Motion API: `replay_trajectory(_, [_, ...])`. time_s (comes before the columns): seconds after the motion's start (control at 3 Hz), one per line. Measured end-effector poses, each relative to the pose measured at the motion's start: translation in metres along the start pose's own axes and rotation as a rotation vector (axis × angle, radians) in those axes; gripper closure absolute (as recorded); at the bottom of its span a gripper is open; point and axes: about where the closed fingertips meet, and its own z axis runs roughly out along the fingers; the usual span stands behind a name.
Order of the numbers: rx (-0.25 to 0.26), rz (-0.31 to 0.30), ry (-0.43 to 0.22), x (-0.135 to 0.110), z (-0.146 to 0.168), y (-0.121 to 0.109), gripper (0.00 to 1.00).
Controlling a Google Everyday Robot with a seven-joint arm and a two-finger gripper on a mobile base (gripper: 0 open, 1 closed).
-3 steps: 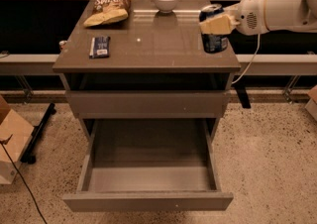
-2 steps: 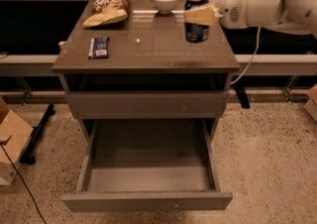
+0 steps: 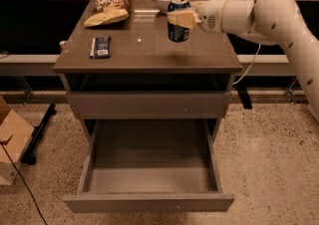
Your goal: Pick pepsi can from middle drawer and place on counter
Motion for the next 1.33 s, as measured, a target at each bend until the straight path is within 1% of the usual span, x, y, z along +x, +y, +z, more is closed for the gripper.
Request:
replay_trajectory(0.33, [0.021, -0.029, -0.034, 0.012, 0.018, -0.007, 0.49])
replay_trajectory(0.67, [0.023, -0.051, -0.048, 0.026, 0.034, -0.011, 0.26])
replay_trajectory(1.0, [0.017, -0.05, -0.048, 0.026, 0.037, -0.008, 0.0])
replay_trajectory(1.33, [0.017, -0.05, -0.048, 0.026, 0.037, -0.008, 0.0])
